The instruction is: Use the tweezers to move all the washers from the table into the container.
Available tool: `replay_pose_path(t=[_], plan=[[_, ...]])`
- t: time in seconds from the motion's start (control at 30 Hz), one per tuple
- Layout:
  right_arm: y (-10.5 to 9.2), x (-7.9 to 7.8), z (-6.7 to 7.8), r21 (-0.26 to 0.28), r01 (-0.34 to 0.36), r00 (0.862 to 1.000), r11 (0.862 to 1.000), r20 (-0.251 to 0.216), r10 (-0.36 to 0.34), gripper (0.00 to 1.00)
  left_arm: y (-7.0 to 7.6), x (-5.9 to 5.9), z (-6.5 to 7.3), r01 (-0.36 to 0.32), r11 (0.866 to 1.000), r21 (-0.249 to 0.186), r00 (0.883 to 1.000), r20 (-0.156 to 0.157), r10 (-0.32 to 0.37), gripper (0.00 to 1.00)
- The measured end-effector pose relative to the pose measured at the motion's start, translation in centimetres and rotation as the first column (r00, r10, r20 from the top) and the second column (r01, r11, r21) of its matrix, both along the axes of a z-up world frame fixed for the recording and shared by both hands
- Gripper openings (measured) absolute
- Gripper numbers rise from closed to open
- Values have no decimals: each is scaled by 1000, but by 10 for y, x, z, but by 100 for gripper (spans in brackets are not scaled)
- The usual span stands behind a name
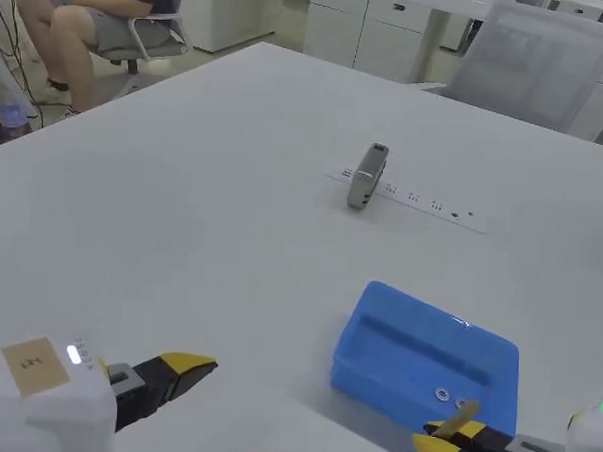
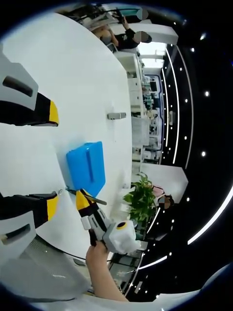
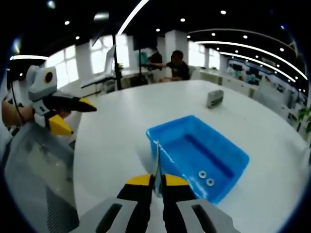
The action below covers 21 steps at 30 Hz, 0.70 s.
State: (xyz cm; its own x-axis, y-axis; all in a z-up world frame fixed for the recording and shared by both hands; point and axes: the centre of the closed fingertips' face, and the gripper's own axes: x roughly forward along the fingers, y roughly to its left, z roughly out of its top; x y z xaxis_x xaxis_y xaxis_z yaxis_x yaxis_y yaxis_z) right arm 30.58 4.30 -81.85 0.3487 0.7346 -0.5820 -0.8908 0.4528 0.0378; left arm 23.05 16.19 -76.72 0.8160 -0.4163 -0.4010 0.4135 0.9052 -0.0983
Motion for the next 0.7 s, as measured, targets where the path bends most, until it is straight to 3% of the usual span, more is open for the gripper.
replay_pose_path(t=[0.57,0.7], plan=[[0,-3,-3,-3,-3,1000,1000,-16,3,4,0,0,0,-1,1000,2,1000,0,1,54],[0,-4,4,7,-6,1000,1000,-15,6,3,1,0,0,-1,1000,3,1000,0,1,54]])
